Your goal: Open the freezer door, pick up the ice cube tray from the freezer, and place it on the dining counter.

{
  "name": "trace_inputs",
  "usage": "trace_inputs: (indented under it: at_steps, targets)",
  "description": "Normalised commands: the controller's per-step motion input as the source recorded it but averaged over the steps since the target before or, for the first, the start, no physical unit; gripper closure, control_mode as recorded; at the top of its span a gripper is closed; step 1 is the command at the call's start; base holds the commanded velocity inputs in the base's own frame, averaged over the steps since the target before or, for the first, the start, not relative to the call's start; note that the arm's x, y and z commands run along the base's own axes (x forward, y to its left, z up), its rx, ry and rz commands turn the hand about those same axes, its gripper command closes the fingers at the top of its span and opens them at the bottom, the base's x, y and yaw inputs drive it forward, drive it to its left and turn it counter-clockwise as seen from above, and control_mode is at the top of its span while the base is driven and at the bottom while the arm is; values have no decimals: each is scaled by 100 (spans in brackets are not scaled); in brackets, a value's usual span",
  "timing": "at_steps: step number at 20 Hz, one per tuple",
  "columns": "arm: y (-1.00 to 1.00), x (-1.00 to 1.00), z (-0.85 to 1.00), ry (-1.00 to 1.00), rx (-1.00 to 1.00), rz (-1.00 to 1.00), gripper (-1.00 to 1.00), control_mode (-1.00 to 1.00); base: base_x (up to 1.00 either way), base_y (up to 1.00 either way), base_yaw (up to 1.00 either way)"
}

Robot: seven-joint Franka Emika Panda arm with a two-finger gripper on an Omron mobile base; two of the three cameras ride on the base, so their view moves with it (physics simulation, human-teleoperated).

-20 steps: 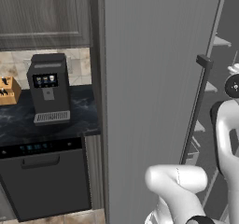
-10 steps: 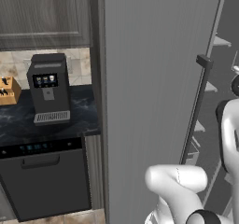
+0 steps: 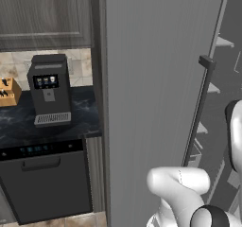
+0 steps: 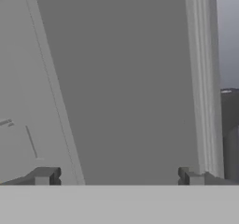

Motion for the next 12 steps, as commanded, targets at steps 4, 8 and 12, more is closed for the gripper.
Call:
trace_inputs:
  at_steps: [4,8,12]
  targets:
    - [-18,0,0,0,0,0,-100,-100,0,0,0]
    - [-17,0,0,0,0,0,-100,-100,0,0,0]
    - [-16,0,0,0,0,0,-100,-100,0,0,0]
